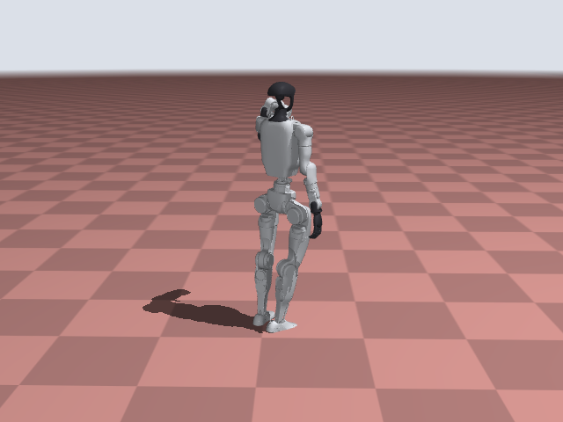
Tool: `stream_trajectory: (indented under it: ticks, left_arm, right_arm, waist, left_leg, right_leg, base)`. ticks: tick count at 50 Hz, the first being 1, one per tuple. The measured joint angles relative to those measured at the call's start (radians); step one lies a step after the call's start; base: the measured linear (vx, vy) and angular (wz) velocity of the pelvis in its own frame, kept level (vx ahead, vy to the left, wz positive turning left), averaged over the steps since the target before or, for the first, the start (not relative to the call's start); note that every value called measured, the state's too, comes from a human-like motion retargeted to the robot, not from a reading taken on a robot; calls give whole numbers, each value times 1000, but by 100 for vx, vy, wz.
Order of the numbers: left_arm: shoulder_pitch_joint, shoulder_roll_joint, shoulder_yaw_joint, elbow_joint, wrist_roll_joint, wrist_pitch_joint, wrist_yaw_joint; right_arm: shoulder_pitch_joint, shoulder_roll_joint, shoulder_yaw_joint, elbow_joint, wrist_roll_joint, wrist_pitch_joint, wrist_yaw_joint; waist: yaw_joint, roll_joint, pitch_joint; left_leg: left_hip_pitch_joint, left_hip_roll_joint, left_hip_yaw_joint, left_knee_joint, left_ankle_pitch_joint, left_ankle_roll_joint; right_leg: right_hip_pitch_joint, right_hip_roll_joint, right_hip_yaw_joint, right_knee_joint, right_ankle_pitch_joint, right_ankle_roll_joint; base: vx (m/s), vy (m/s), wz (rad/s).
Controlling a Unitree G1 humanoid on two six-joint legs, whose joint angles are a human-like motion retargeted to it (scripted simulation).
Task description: Upper body actions
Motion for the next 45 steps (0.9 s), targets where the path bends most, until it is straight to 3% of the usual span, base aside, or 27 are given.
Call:
stream_trajectory:
  ticks: [6,14,27,32,38,45]
  left_arm:
    - [15,34,-6,0,9,-2,13]
    - [36,16,-2,0,12,23,40]
    - [15,-10,-10,0,30,31,68]
    - [-8,-7,-24,0,42,27,74]
    - [-27,8,-17,0,56,22,80]
    - [-21,-21,-10,0,71,17,88]
  right_arm:
    - [-166,-123,-201,-195,134,-47,-35]
    - [-398,-291,-208,-672,268,-171,-90]
    - [-694,-542,-111,-1187,437,-309,-587]
    - [-767,-696,-30,-1394,299,-314,-708]
    - [-811,-908,31,-1674,-121,-288,-934]
    - [-777,-929,103,-1722,-209,-313,-958]
  waist:
    - [-14,-2,-23]
    - [-55,1,-36]
    - [-46,-13,-65]
    - [-47,-18,-64]
    - [-58,-4,-59]
    - [-36,-3,-68]
  left_leg:
    - [-1,1,5,-3,-1,0]
    - [-5,6,5,-3,-2,1]
    - [-15,0,-9,-8,3,-2]
    - [-22,0,-10,-9,4,-4]
    - [-30,3,-13,-7,4,-6]
    - [-26,2,-15,-9,5,-6]
  right_leg:
    - [-4,2,5,2,-3,0]
    - [-7,9,5,4,-6,0]
    - [-14,3,-9,3,-12,-2]
    - [-21,1,-9,2,-11,-2]
    - [-27,3,-11,3,-13,-3]
    - [-24,3,-13,5,-15,-4]
  base:
    - [2,-1,-1]
    - [4,-5,0]
    - [2,-2,2]
    - [0,0,0]
    - [0,0,0]
    - [0,0,0]
